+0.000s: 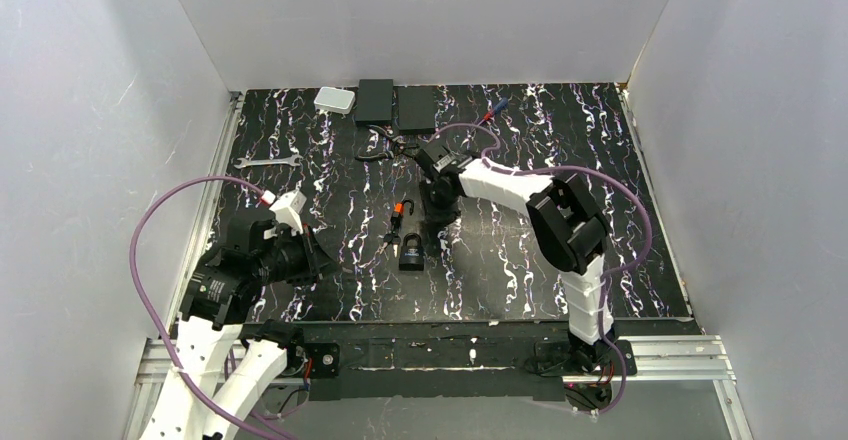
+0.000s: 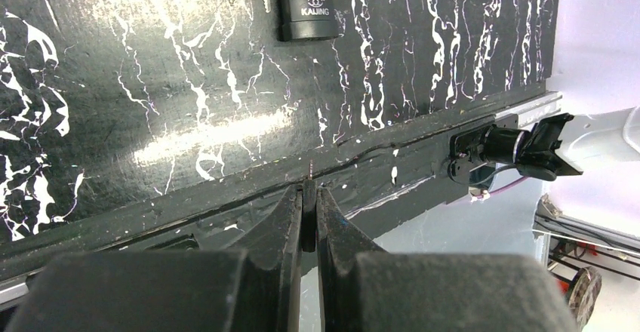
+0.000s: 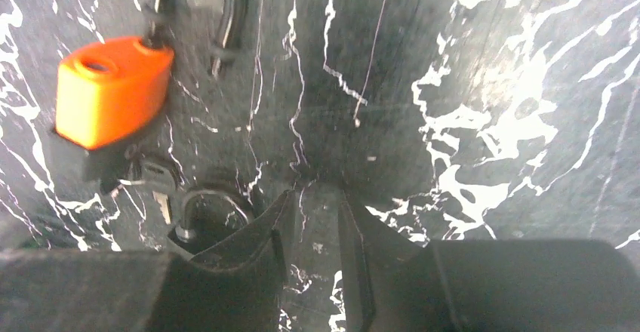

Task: Unlock with the key

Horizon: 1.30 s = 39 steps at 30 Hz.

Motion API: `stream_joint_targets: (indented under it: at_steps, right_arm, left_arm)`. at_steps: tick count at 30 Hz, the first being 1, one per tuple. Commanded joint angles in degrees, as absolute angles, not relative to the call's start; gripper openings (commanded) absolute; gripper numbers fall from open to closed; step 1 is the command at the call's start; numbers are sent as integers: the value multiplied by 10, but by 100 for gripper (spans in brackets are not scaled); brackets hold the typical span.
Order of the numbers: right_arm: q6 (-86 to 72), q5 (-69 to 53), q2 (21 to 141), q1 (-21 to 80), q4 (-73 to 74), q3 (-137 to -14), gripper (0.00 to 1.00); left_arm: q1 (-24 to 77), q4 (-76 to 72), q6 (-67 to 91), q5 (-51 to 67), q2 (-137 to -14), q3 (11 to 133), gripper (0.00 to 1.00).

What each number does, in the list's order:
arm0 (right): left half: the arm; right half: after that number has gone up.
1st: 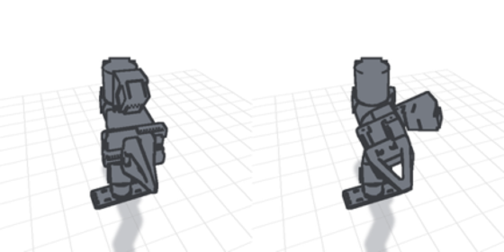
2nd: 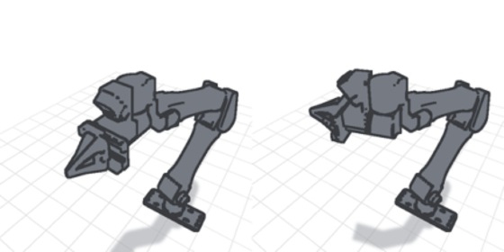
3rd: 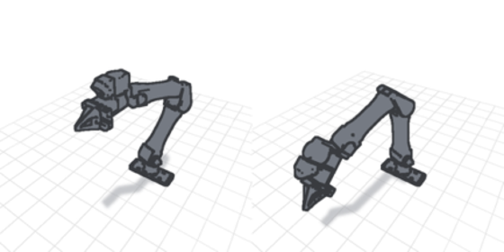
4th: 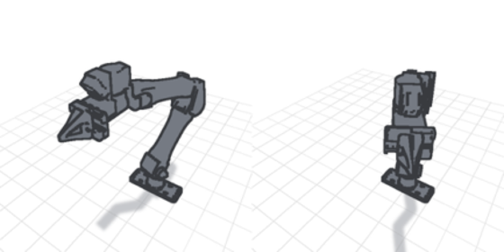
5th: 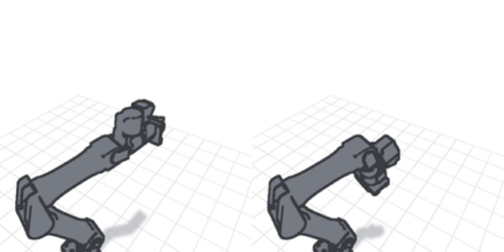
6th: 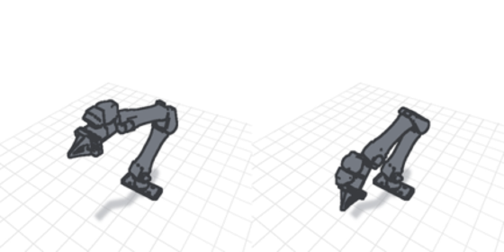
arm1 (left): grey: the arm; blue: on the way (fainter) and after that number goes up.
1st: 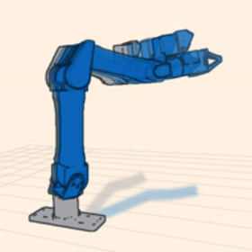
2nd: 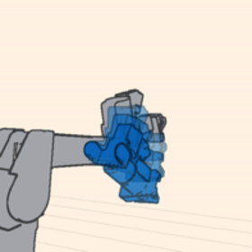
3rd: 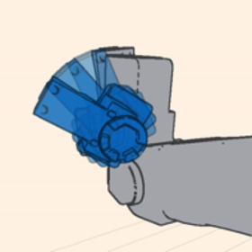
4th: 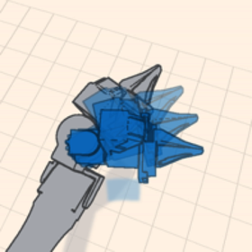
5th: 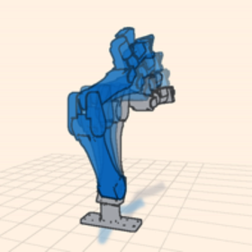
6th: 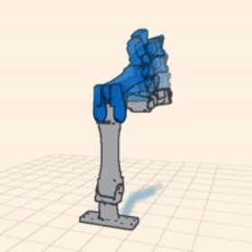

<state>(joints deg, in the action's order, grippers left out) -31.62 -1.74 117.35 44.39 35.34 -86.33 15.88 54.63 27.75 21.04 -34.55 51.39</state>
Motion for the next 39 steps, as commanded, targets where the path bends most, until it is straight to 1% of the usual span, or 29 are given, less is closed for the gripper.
stream_joint_targets:
  at_steps: [1, 2, 3, 7, 8, 12, 13, 20, 25, 31, 35, 39]
  right_arm:
    - [-310, -3, 1166, 440, 417, -908, 37]
    - [-319, -3, 1156, 440, 422, -904, 40]
    - [-329, -3, 1144, 440, 424, -898, 47]
    - [-388, -11, 1080, 444, 417, -847, 80]
    - [-403, -13, 1069, 446, 416, -837, 84]
    - [-459, -15, 1048, 466, 426, -825, 96]
    - [-467, -12, 1048, 473, 431, -828, 98]
    - [-485, -3, 1091, 502, 489, -874, 98]
    - [-496, -14, 1122, 518, 485, -890, 98]
    - [-486, -9, 1178, 542, 505, -952, 98]
    - [-486, -11, 1200, 547, 502, -966, 96]
    - [-477, 15, 1222, 551, 533, -985, 89]
  left_arm:
    - [161, 570, 261, 197, -350, 532, 0]
    - [161, 571, 261, 195, -349, 530, 0]
    - [161, 571, 260, 193, -347, 528, 0]
    - [160, 571, 261, 171, -341, 511, 0]
    - [160, 571, 262, 164, -340, 507, 0]
    - [160, 566, 266, 145, -329, 486, 0]
    - [160, 563, 267, 143, -325, 477, 0]
    - [160, 554, 274, 140, -313, 466, 0]
    - [161, 556, 277, 136, -305, 462, 0]
    - [160, 563, 278, 128, -312, 465, 0]
    - [160, 564, 279, 124, -307, 465, 0]
    - [160, 564, 281, 122, -301, 465, 0]
